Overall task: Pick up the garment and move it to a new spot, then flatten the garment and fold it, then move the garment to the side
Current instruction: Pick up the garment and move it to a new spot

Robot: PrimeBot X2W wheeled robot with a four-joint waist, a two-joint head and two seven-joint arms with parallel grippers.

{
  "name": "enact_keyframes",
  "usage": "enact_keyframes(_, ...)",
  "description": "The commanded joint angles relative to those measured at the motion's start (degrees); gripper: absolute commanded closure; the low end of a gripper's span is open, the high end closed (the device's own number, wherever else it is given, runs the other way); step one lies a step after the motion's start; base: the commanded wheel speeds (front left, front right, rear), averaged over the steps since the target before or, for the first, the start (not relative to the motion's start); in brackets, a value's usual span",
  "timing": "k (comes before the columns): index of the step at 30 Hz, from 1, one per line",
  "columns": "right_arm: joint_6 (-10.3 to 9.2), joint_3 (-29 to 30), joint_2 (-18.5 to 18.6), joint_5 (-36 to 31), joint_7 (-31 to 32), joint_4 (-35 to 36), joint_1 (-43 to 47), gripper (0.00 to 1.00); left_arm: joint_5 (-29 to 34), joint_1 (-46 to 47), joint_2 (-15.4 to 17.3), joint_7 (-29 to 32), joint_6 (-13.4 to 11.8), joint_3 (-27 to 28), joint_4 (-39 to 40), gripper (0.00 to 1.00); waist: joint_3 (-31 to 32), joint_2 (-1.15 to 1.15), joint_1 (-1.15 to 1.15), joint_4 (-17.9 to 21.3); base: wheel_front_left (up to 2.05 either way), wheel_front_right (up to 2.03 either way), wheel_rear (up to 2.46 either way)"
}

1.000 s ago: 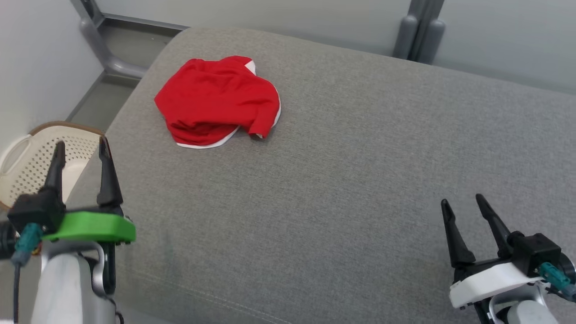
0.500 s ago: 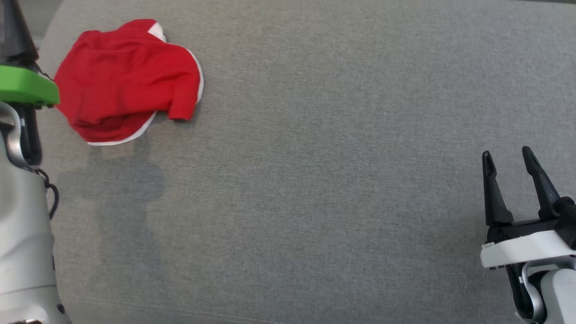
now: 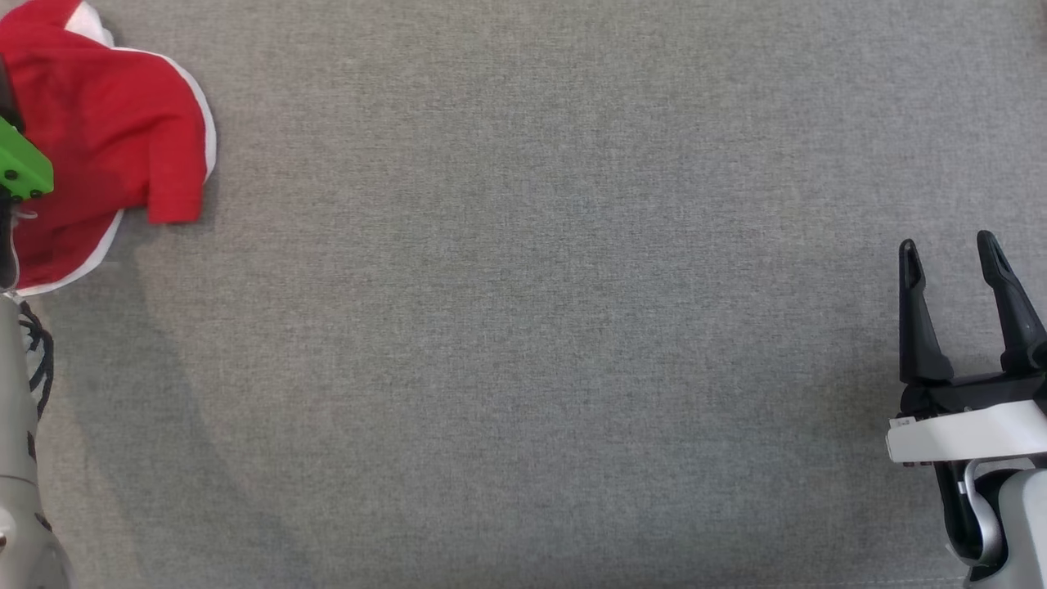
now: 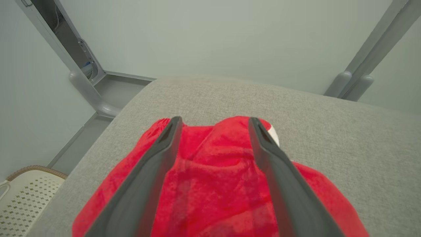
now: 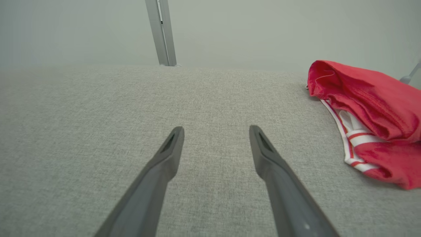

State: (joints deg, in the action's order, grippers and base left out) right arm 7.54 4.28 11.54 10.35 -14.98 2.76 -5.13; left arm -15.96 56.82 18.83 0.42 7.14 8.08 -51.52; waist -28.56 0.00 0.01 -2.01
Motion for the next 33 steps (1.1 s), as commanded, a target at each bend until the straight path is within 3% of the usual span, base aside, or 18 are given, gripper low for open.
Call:
enact_keyframes(1, -0.11, 0.01, 0.13, -0.36, -0.16, 0.34, -0.94, 0.00, -0.53, 0.83, 0.98, 1.65, 0.31, -0.46, -1.44, 0.00, -1.29, 0.00, -0.01, 1.27, 0.00, 0.00, 0.00)
enact_keyframes(10, -0.11, -0.75, -0.18, -0.89, -0.18, -0.02, -1.46, 0.00, -7.88, 0.83, 2.99, 16.35, 0.29, -4.68, -10.75, 0.00, -1.32, 0.00, -0.01, 2.52, 0.00, 0.00, 0.00)
enact_keyframes(11, -0.11, -0.82, -0.24, -0.92, -0.18, -0.05, -1.52, 0.00, -8.20, 0.77, 3.24, 16.80, 0.28, -4.75, -11.28, 0.42, -1.29, 0.00, -0.01, 2.65, 0.00, 0.00, 0.00)
enact_keyframes(13, -0.11, -0.92, -0.38, -0.96, -0.19, -0.21, -1.70, 0.00, -8.40, 0.96, 3.89, 16.90, 0.29, -5.13, -11.92, 1.00, -1.18, 0.00, -0.01, 2.98, 0.00, 0.00, 0.00)
enact_keyframes(22, -0.11, -0.92, -1.05, -0.73, -0.21, -1.48, -1.57, 0.00, -6.62, 2.94, 4.65, 9.86, 0.29, -7.52, -10.74, 1.00, 1.03, 0.00, -0.01, 3.06, 0.00, 0.00, 0.00)
enact_keyframes(33, -0.11, -2.11, -2.76, 0.16, -0.24, -4.04, -0.94, 0.00, -5.32, 5.69, 4.76, -1.36, 0.30, -12.64, -6.42, 1.00, 8.44, 0.00, -0.01, 2.70, 0.00, 0.00, 0.00)
